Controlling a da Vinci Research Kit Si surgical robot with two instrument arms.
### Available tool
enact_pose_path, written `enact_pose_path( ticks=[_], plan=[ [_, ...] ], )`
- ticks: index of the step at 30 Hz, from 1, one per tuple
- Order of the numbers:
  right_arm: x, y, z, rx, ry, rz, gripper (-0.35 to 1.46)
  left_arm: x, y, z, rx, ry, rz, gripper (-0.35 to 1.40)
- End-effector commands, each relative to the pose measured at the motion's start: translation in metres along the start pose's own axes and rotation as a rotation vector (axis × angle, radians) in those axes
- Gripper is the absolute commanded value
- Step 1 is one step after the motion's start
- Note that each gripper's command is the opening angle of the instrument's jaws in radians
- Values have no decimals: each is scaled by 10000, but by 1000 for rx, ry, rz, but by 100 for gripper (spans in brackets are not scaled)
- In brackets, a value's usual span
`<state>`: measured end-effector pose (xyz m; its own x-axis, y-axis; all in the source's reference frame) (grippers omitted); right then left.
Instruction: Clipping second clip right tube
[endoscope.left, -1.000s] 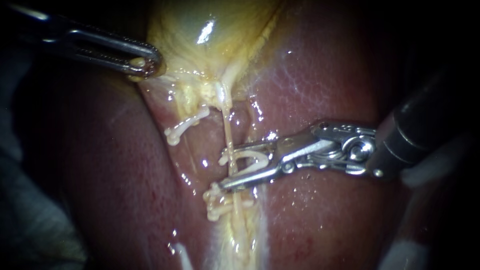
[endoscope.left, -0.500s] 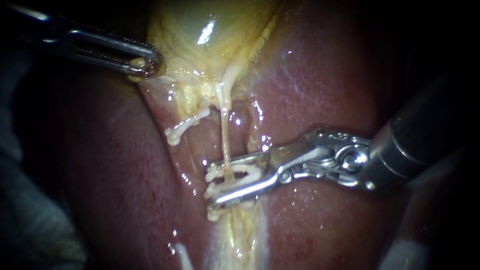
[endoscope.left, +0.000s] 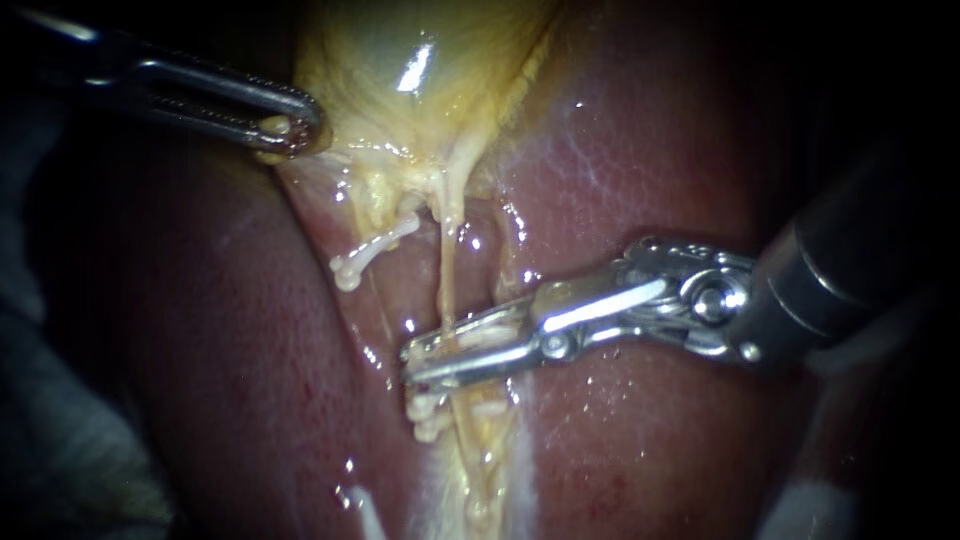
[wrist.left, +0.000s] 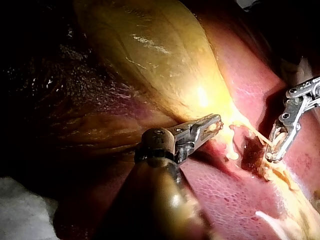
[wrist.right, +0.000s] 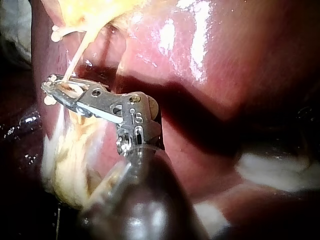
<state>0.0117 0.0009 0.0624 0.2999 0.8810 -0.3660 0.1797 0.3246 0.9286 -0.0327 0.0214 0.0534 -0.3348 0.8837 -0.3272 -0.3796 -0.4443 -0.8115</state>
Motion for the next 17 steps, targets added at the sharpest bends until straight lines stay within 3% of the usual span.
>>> enact_pose_path(
  ticks=[1,17],
  plan=[
    [0,-1,0,0,0,17,-35,0,0,0,0,0,0,-35],
    [-6,-2,-2,2,-3,44,-35,1,0,1,0,0,0,-35]
  ],
)
